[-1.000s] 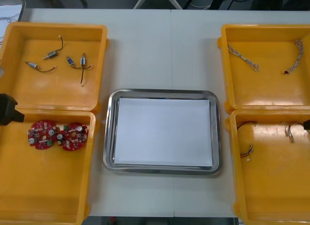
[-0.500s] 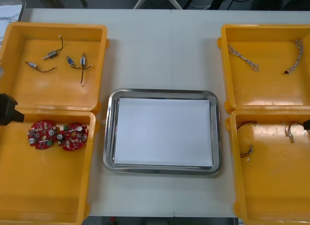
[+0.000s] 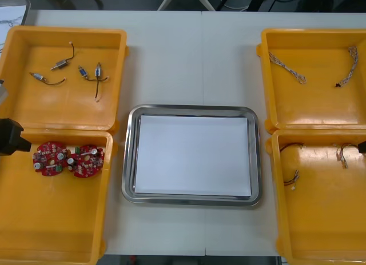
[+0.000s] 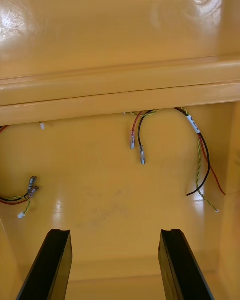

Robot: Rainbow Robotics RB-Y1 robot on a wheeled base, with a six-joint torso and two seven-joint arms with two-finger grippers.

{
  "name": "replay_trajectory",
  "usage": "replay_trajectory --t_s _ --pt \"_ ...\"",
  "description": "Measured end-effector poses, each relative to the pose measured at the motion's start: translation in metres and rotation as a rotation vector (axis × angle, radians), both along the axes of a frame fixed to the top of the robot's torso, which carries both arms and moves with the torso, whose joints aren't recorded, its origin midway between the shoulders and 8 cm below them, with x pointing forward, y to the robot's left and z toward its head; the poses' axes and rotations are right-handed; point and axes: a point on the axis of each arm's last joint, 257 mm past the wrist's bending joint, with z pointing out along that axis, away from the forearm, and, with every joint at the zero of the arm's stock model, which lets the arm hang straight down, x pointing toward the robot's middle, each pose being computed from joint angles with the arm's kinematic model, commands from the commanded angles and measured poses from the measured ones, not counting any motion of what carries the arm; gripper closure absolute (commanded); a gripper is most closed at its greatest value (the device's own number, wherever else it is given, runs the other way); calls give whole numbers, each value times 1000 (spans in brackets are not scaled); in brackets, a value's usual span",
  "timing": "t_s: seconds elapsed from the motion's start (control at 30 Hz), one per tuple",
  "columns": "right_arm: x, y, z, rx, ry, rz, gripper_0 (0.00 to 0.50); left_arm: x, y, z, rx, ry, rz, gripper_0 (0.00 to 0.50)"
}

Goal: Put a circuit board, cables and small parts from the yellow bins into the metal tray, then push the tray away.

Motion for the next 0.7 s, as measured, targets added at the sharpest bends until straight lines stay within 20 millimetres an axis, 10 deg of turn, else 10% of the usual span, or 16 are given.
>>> replay_trajectory --t_s 0.7 --pt "-7 12 -15 50 26 9 0 19 16 -26 -38 -154 73 0"
